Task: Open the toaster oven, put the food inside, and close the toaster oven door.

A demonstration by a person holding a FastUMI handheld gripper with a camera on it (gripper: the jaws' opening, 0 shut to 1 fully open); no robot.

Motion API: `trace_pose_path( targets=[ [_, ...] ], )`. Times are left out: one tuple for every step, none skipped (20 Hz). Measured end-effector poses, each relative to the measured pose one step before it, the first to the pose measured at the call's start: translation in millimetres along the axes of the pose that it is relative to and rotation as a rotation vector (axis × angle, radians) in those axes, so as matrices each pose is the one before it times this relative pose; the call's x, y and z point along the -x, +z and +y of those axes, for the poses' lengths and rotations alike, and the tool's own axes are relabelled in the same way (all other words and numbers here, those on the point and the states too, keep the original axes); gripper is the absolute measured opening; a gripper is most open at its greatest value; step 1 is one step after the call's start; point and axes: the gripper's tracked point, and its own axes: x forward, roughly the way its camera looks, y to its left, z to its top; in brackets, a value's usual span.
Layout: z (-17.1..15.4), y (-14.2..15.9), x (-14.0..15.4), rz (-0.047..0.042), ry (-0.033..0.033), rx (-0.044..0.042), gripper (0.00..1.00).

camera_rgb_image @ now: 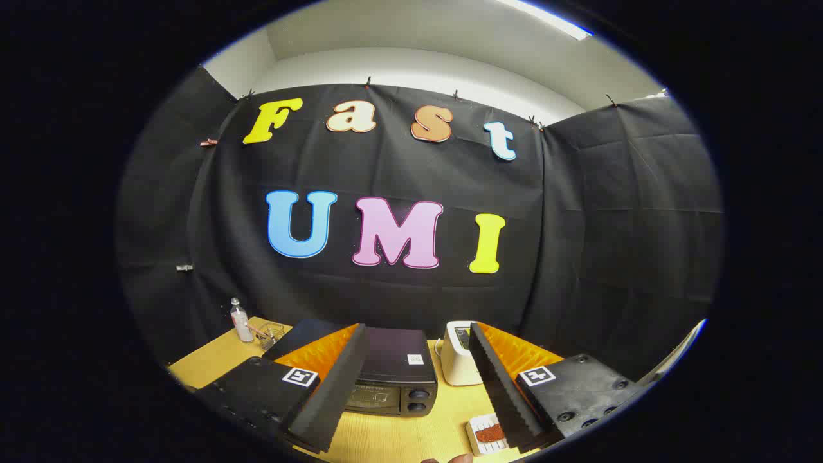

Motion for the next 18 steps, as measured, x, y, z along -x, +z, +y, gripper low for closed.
trace_pose_path(
  targets=[
    [-0.79, -1.23, -1.27, 0.00382, -0.00064, 0.01197, 0.97],
    [-0.07, -0.53, -0.40, 0.00548, 0.00248, 0.00862, 0.97],
    [0.43, -0.81, 0.66, 0.00142, 0.00305, 0.00338, 0.97],
    [0.76, -0.27, -0.09, 0.00421, 0.00165, 0.00001, 0.97],
    [1.59, -0.99, 0.04, 0.00520, 0.00531, -0.00089, 0.97],
    [0.28, -1.22, -0.84, 0.00466, 0.00105, 0.00386, 0.97],
    [-0.67, -2.72, 0.91, 0.00536, 0.00248, 0.00460, 0.97],
    [1.66, -0.37, 0.66, 0.00189, 0.00532, 0.00338, 0.97],
    [2.66, -0.51, 0.37, 0.00372, 0.00565, 0.00339, 0.97],
    [1.88, -2.37, 1.92, 0.00474, 0.00607, 0.00322, 0.97],
    [1.05, -3.32, 1.79, 0.00422, 0.00339, 0.00359, 0.97],
    [2.76, -2.40, 2.42, 0.00442, 0.00585, 0.00135, 0.97],
    [3.79, -3.24, 3.06, 0.00747, 0.00530, 0.00191, 0.97],
    [2.44, -4.11, 3.38, 0.00715, 0.00331, 0.00382, 0.97],
    [2.02, -4.36, 3.50, 0.00519, 0.00250, 0.00460, 0.97],
    [3.32, -5.33, 2.63, 0.00732, 0.00524, 0.00182, 0.97],
    [5.61, -4.81, 1.93, 0.00787, 0.01027, -0.00125, 0.97],
    [5.09, -6.79, 0.94, 0.01526, 0.00498, -0.00035, 0.97]
  ],
)
